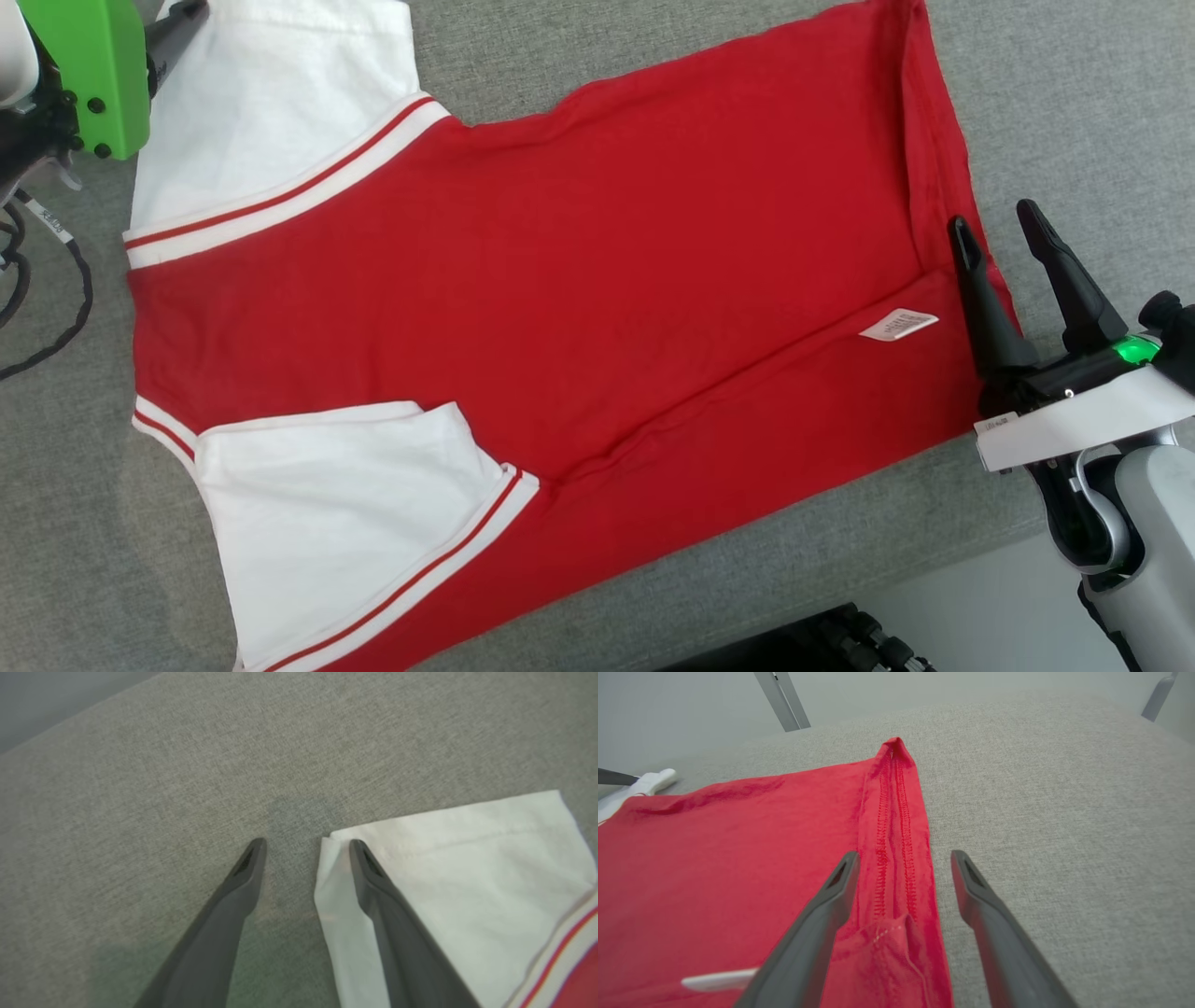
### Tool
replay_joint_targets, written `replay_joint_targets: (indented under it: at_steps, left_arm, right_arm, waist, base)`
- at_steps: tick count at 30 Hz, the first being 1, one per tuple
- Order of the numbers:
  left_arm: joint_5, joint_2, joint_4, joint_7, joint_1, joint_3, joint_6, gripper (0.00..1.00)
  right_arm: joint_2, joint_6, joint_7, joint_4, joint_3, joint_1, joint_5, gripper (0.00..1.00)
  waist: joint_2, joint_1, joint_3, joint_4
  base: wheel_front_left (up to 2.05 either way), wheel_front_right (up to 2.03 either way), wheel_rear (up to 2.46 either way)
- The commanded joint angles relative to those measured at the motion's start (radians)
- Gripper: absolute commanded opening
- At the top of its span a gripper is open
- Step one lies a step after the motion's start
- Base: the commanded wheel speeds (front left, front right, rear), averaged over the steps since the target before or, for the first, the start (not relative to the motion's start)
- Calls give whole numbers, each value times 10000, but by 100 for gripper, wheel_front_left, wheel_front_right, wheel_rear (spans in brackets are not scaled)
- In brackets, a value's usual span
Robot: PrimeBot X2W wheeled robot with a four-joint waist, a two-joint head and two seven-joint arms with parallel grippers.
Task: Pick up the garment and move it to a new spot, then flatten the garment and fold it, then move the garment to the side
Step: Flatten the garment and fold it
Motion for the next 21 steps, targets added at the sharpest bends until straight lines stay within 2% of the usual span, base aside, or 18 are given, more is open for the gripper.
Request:
replay_joint_targets:
  at_steps: [1,2,3,8,13,16,21]
  left_arm:
    - [-75,77,31,101,-24,-109,-61,38]
    - [-80,90,10,114,-29,-145,-64,13]
    - [-85,114,-16,103,-38,-180,-67,0]
    - [-237,173,-129,139,-10,-295,-55,0]
    - [-525,184,-479,-48,125,-330,-64,0]
    - [-746,243,-825,-51,237,-499,-65,0]
    - [-1063,361,-1597,-37,378,-778,-66,0]
  right_arm:
    - [65,-15,-28,-58,-31,47,-84,100]
    - [72,-15,-28,-67,-34,53,-91,100]
    - [69,-15,-28,-65,-37,48,-98,100]
    - [-1,-13,-28,-165,-91,-45,-24,100]
    - [-388,-13,75,-49,108,-444,1099,100]
    - [-828,-13,1138,118,469,-1054,2059,100]
    - [-1424,-12,3780,663,447,-2459,3326,100]
  waist:
    - [-1,0,7,-33]
    - [-1,0,9,-44]
    - [-1,0,11,-52]
    - [-1,0,-85,12]
    - [-1,0,-396,202]
    - [-1,0,-634,312]
    - [-1,0,-944,588]
  base:
    - [0,0,0]
    - [0,0,0]
    - [0,0,0]
    - [0,0,0]
    - [0,0,0]
    - [0,0,0]
    - [0,0,0]
